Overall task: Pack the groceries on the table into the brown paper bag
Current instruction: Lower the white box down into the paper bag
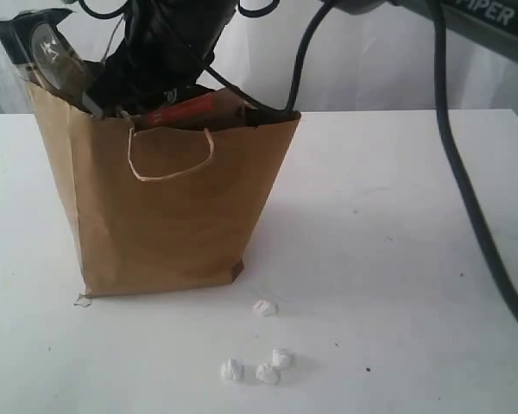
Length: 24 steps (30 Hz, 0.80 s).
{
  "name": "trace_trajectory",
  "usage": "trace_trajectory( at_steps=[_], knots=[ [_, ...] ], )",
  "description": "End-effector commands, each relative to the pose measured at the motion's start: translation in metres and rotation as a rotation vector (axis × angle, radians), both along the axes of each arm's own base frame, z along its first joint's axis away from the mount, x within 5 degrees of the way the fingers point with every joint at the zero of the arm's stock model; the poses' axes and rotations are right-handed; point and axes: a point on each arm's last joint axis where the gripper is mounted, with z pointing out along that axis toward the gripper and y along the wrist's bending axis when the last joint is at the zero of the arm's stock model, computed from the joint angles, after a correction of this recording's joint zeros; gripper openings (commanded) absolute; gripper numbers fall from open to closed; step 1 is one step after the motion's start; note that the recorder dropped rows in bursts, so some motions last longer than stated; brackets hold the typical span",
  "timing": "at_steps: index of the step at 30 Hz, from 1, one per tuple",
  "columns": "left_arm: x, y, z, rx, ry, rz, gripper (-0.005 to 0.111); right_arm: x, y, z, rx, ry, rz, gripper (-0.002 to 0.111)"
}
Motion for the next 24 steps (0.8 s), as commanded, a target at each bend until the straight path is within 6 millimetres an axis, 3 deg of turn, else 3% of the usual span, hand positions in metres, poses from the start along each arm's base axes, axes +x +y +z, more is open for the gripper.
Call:
trace_trajectory(
  at_steps=[1,10,18,24],
  knots=[
    [-0.0002,0.0001,-0.0012,-0.011,0.004,0.006,0.000,0.0019,0.0055,-0.0043,0.028,0.020,0.014,0.000],
    [-0.0002,0.0001,-0.0012,-0.011,0.004,0.006,0.000,0.0028,0.0088,-0.0115,0.026,0.052,0.017,0.003],
    [-0.0002,0.0001,-0.0012,-0.011,0.004,0.006,0.000,0.0011,0.0101,-0.0116,0.039,0.071,0.027,0.048],
    [-0.0002,0.0001,-0.0012,-0.011,0.004,0.006,0.000,-0.0051,0.0132,-0.0048,0.072,0.066,0.044,0.057]
  ],
)
